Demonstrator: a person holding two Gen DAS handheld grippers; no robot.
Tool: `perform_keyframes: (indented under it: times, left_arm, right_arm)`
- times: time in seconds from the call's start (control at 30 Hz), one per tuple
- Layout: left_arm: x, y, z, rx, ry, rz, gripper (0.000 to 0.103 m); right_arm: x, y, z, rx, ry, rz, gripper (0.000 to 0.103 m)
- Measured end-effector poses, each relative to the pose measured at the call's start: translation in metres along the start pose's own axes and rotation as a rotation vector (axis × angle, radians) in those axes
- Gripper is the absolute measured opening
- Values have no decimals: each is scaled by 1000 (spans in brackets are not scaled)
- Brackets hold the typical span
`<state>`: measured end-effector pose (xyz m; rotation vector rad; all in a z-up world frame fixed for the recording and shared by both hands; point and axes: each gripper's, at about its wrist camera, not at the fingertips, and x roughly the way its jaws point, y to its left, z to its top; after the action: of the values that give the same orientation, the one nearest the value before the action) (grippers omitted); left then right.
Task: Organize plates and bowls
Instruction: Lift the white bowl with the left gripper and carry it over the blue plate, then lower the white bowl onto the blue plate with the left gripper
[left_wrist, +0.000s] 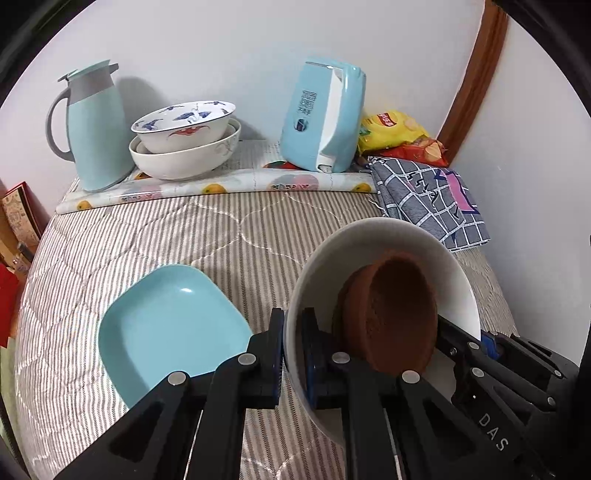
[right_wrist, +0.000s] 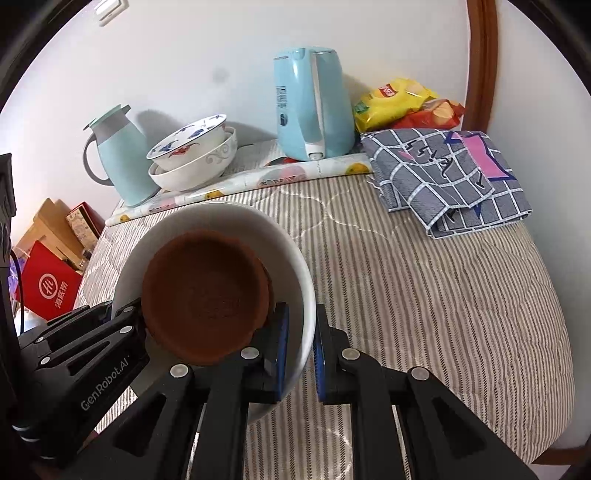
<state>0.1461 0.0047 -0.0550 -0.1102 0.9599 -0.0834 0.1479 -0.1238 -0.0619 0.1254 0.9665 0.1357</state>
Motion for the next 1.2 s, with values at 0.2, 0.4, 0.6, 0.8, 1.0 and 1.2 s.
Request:
perform_keyframes:
  times: [0.2, 0.4, 0.6, 0.8, 1.0, 1.2]
  left_arm:
    - [-2, 13, -2, -20, 0, 12, 10]
    - [-4, 25, -1, -31, -5, 24, 10]
    - [-6, 38, 0, -53, -10, 32, 10]
    - [-3, 51, 1, -76, -5, 41, 10]
    - [0, 63, 2, -96, -1, 48, 10]
    - [3, 76, 2, -119, 4, 55, 10]
  right_arm:
    - [4, 12, 1, -24, 6, 13, 12]
    - [7, 24, 1, -40, 10, 25, 12]
    - [11, 37, 4, -59, 13, 38, 12]
    - [19, 48, 8, -76, 22, 47, 12]
    - [28, 58, 10, -92, 34, 59, 12]
    - [36, 69, 14, -114, 38, 67, 12]
